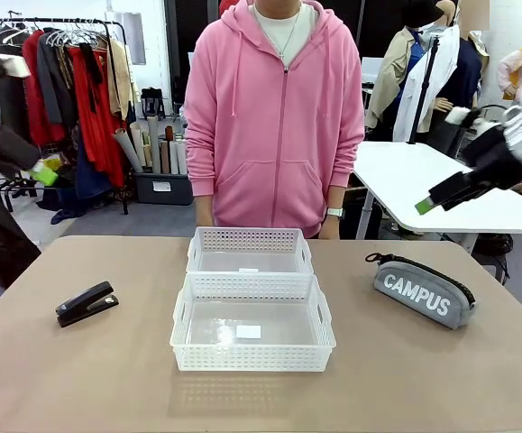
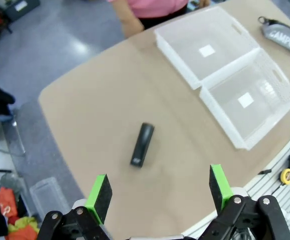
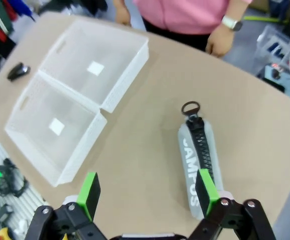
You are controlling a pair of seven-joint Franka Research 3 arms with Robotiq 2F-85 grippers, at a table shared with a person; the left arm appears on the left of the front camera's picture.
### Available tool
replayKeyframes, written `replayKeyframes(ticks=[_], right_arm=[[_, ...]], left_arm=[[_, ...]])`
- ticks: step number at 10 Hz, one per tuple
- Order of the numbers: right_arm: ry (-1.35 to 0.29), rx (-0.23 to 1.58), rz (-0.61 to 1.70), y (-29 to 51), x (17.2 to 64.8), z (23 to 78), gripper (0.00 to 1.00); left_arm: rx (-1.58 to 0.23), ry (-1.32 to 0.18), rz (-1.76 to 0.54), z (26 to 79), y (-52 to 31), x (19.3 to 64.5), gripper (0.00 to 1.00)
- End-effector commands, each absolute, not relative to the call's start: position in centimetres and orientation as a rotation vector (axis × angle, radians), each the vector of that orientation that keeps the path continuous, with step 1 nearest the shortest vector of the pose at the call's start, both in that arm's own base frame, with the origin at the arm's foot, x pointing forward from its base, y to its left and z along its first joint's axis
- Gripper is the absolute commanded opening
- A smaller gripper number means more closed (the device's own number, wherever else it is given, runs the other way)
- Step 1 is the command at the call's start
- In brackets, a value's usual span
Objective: Distribute items into two baskets.
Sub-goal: Pick up the Pencil pouch that the person points to.
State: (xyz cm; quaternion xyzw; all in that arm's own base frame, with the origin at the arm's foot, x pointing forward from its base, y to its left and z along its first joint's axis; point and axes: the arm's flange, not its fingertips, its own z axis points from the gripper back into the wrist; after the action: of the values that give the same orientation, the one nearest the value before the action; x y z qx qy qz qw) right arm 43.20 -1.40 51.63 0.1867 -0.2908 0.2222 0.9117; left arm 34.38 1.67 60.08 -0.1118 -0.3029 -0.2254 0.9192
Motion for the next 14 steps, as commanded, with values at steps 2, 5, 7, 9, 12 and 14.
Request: replayKeyframes(ticks=[2, 5, 7, 9, 12, 14], right_arm=[[-0.719, 0.518, 0.420, -6.3, 41.1, 53.6, 1.00], [-0.783, 0.565, 0.369, -9.2, 38.8, 54.7, 1.00], [-0.805, 0.588, 0.358, -10.1, 37.7, 55.0, 1.00], [-0.789, 0.603, 0.374, -10.1, 37.6, 55.0, 1.00], [-0.772, 0.573, 0.334, -10.1, 37.8, 55.6, 1.00], [-0.772, 0.573, 0.334, -10.1, 37.8, 55.6, 1.00]], left_arm=[[-0.163, -0.639, -0.468, 62.3, 5.4, 29.2, 1.00], [-0.157, -0.736, -0.499, 61.8, 7.8, 24.2, 1.00], [-0.204, -0.834, -0.523, 60.8, 8.9, 22.7, 1.00], [-0.198, -0.837, -0.476, 61.1, 8.9, 22.9, 1.00], [-0.205, -0.822, -0.478, 61.6, 9.1, 22.3, 1.00], [-0.205, -0.822, -0.478, 61.6, 9.1, 22.3, 1.00]])
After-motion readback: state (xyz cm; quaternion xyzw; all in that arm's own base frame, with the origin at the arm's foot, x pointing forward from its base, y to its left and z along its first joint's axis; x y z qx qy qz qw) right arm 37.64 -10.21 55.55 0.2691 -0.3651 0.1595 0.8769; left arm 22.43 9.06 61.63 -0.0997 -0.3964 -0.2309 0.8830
